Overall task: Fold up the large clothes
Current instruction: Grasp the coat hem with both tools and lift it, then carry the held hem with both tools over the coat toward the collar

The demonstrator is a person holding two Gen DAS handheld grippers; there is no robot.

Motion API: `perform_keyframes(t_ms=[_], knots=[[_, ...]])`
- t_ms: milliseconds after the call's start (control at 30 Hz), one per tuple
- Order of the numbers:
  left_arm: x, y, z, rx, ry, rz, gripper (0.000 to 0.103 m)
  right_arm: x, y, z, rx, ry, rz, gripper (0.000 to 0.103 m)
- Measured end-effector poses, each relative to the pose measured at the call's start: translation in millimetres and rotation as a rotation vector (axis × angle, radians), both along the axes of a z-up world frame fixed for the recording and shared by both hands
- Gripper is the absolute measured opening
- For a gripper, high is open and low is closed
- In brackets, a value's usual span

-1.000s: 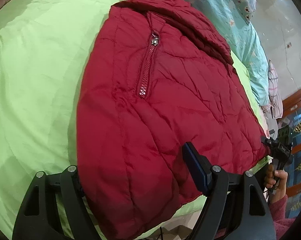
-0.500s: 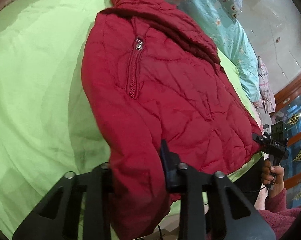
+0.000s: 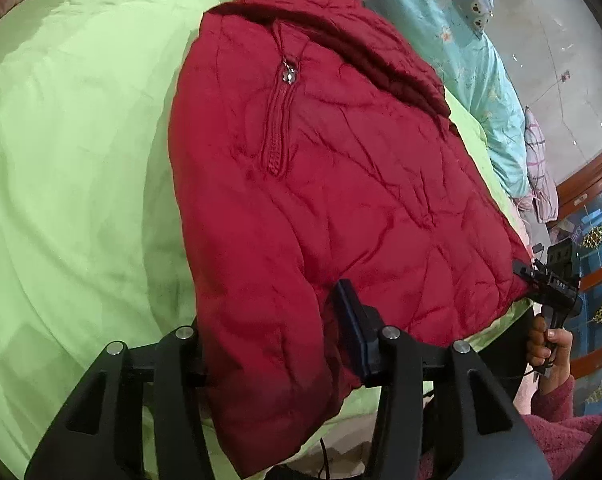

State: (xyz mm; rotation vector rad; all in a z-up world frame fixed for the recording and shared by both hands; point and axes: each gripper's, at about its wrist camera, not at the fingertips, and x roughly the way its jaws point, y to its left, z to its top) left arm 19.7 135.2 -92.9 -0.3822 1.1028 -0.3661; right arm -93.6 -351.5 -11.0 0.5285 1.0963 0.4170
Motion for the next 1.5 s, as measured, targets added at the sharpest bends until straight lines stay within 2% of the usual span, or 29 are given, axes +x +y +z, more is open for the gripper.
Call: perform_keyframes(t_ms=[67,100,133,167,200,333,467,667,800,1067,1300,1500], knots=[[-3,-2,1,0.009,-0.014,-0.01,0.045,0,0,0,-0.003,-0.001,0.001,0.047],[-4,-4,3,0.012,-0.029,-0.018,0.038,0,1,0,-0.006,-0.002,0.004,0.047],[-5,-5,6,0.013,-0.041,-0.02,0.026,-1,1,1,-0.008,-0.005,0.002,0.041],[-6,-5,9,0.011,-0.057,-0.019,0.024,-1,1,2,-0.004,-0.011,0.001,0.034],[-6,-6,11,0.006,-0.067,-0.015,0.019,-2,1,4,-0.002,-0.017,0.001,0.032],[-6,-5,26,-0.003,-0.121,0.013,0.014,-1,1,13,0.036,-0.055,-0.009,0.024],[-7,-12,52,0.013,-0.212,0.029,0.013,2,4,33,0.06,-0.115,-0.005,0.022],[4,-8,91,-0.031,-0.332,0.083,0.013,10,9,68,0.087,-0.225,-0.007,0.021],[20,-5,108,-0.06,-0.387,0.122,0.013,23,6,86,0.124,-0.292,-0.038,0.021],[54,-5,142,-0.051,-0.488,0.156,0.013,65,2,115,0.14,-0.379,-0.085,0.021],[99,-6,160,-0.02,-0.53,0.157,0.013,117,7,136,0.1,-0.411,-0.11,0.021],[145,-9,166,0.01,-0.522,0.181,0.013,160,12,145,0.047,-0.417,-0.131,0.021]])
